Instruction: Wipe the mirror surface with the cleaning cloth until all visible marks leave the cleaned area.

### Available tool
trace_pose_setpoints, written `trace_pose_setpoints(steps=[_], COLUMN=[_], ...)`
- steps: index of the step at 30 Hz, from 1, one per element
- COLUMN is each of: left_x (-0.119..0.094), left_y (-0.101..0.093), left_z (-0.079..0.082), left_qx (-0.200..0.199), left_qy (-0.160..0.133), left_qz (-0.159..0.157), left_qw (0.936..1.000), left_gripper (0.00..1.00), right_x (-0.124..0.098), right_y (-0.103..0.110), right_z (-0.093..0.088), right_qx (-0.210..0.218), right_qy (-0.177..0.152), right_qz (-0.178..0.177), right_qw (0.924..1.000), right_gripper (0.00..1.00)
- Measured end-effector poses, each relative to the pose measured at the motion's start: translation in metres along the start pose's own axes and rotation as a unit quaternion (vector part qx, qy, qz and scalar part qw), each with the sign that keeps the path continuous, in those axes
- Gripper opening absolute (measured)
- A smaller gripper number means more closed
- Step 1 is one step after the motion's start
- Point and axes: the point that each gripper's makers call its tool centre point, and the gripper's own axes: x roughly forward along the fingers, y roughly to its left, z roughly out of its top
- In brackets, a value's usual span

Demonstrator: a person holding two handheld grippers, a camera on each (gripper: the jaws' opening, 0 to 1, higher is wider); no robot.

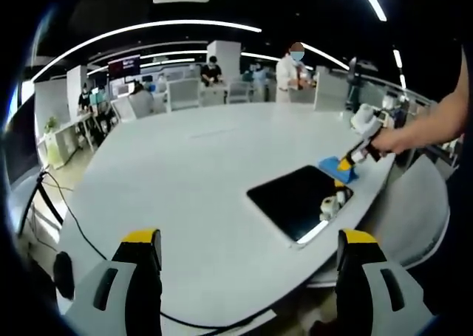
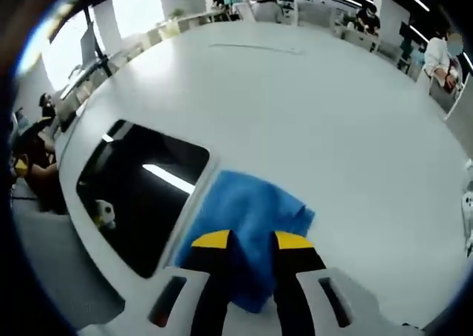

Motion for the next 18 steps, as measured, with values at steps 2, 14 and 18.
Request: trace_pose_setpoints(steps=[2,14,18], left_x=[0.001,0.002,0.001], left_y=[0.0,0.001,0.0], left_z=[0.0,0.008,0.008], left_qx=[0.0,0.001,0.006], left_qy=[0.0,-0.011,-0.01], left_qz=[0.0,0.005,0.003], left_qw=[1.0,0.9999,0.9999], left_gripper=[0.99,0.99,0.99], right_x=[0.001,-0.006,-0.014], right_y=[0.003,0.0,-0.003], right_z=[0.001,0.005,0.017], right_qx=[0.002,0.059,0.082], right_qy=[-0.004,-0.017,-0.024], right_qz=[0.001,0.023,0.033], right_qw=[1.0,0.9979,0.9958], right_gripper=[0.06,0.0,0.0])
